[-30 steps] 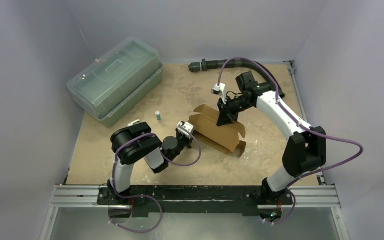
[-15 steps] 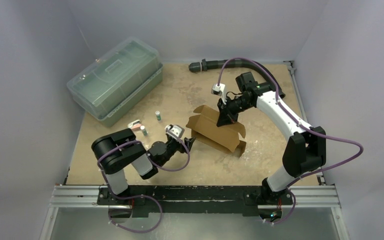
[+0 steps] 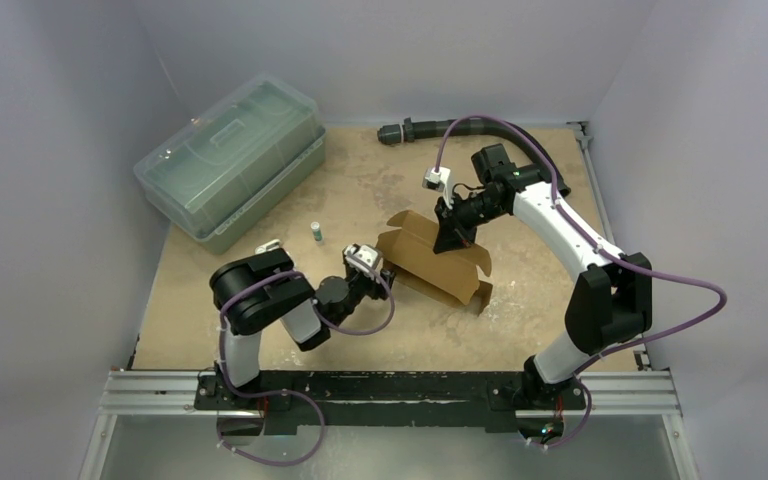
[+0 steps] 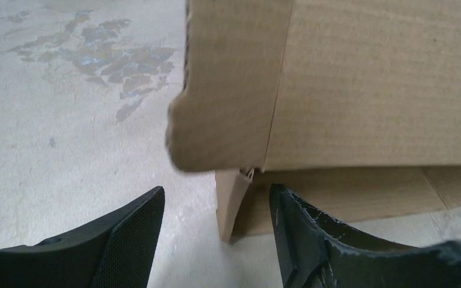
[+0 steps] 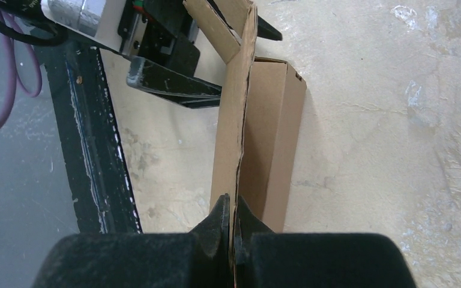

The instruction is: Fold the paper box

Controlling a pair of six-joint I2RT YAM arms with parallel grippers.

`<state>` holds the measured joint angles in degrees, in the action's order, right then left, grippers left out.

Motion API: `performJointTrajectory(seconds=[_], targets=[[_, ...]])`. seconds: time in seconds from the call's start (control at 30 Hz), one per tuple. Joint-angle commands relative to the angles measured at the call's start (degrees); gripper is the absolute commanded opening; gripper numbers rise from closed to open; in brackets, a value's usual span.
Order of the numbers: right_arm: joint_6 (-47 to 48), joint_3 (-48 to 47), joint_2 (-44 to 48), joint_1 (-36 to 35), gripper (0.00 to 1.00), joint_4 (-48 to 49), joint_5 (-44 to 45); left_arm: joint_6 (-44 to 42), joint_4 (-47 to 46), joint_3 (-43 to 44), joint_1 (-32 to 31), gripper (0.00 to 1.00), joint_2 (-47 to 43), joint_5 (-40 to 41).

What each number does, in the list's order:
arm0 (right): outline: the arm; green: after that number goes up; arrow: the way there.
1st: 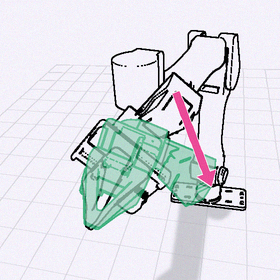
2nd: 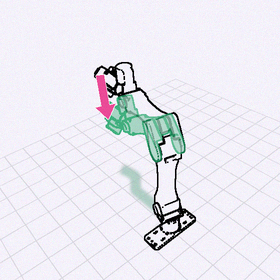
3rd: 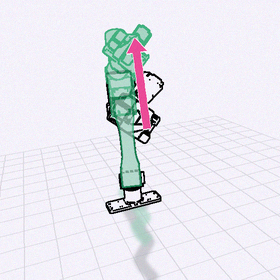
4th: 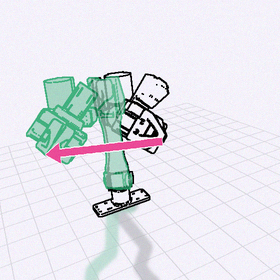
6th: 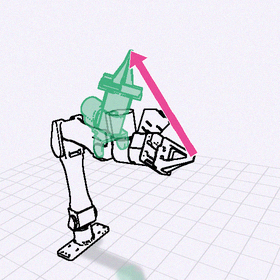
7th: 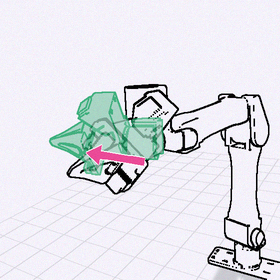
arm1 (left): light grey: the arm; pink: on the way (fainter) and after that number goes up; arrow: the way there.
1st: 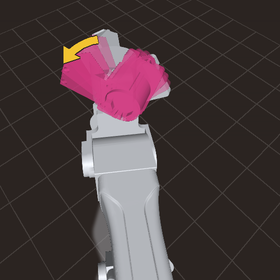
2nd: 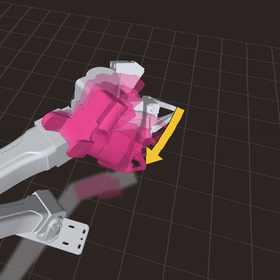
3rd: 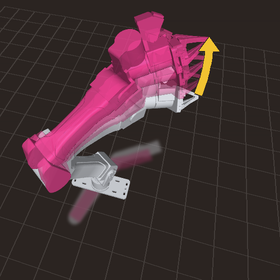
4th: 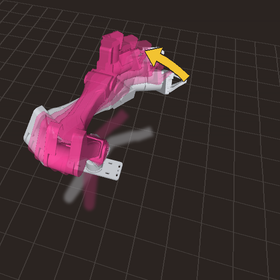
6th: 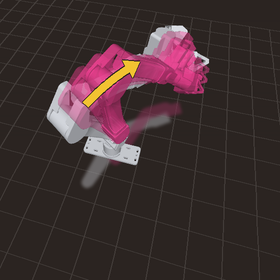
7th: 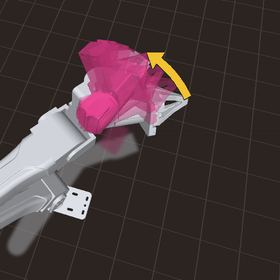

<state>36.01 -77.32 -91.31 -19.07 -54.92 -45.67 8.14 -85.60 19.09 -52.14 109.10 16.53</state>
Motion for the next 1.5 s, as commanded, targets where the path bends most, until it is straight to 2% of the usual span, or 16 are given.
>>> performJointTrajectory(seconds=[0.0, 0.07, 0.1, 0.13, 0.17, 0.43, 0.57, 0.77, 0.97, 1.03, 1.3, 1.37, 1.47], targets=[[1.26, -0.95, 2.03, -0.08, 0.0, 0.38, -1.0, -2.01, -16.26, 4.1, -0.19, 0.6, 2.31, 3.1], [1.26, -1.11, 1.88, -0.02, 0.0, 0.35, -1.0, -2.03, -16.31, 5.14, -0.18, 0.5, 3.05, 3.54], [1.3, -1.16, 1.8, -0.03, 0.0, 0.34, -1.0, -2.07, -16.27, 5.5, -0.17, 0.38, 3.24, 3.2], [1.26, -1.16, 1.73, -0.06, 0.0, 0.29, -0.92, -2.12, -16.26, 5.79, -0.16, 0.17, 3.3, 2.48], [1.32, -1.29, 1.67, -0.08, 0.0, 0.14, -0.91, -2.05, -16.16, 6.0, -0.16, 0.0, 3.32, 1.96], [0.73, -5.72, 3.26, -0.08, 0.16, -1.08, -0.44, 1.87, -5.9, 3.88, -0.18, 0.0, -3.42, 1.22], [0.61, -8.17, 3.24, -0.02, 0.21, -2.52, -0.55, 6.22, 9.11, 4.55, -0.18, 0.0, -11.4, 1.56], [-0.44, -10.43, 3.37, -0.09, 0.27, -2.92, -0.54, 10.46, 27.01, 7.28, -0.16, 0.0, -18.61, 0.37], [-2.03, -12.94, 3.64, 0.33, 0.43, -3.04, -1.34, 11.46, 38.48, 8.18, -0.16, 0.0, -22.3, -2.53], [-2.08, -13.5, 3.39, 0.43, 0.46, -3.24, -1.74, 11.74, 40.86, 7.91, -0.16, 0.0, -23.79, -3.0], [-3.46, -10.75, 2.65, 0.52, 0.45, -0.65, -2.34, 14.78, 52.95, 11.44, -0.16, 0.0, -26.12, -6.43], [-3.5, -10.08, 2.19, 0.55, 0.38, -0.38, -2.43, 15.99, 55.99, 12.76, -0.17, 0.0, -26.14, -7.02], [-3.49, -8.91, 1.63, 0.53, 0.19, 0.19, -3.0, 17.47, 58.57, 13.52, -0.17, 0.0, -26.43, -8.03]])
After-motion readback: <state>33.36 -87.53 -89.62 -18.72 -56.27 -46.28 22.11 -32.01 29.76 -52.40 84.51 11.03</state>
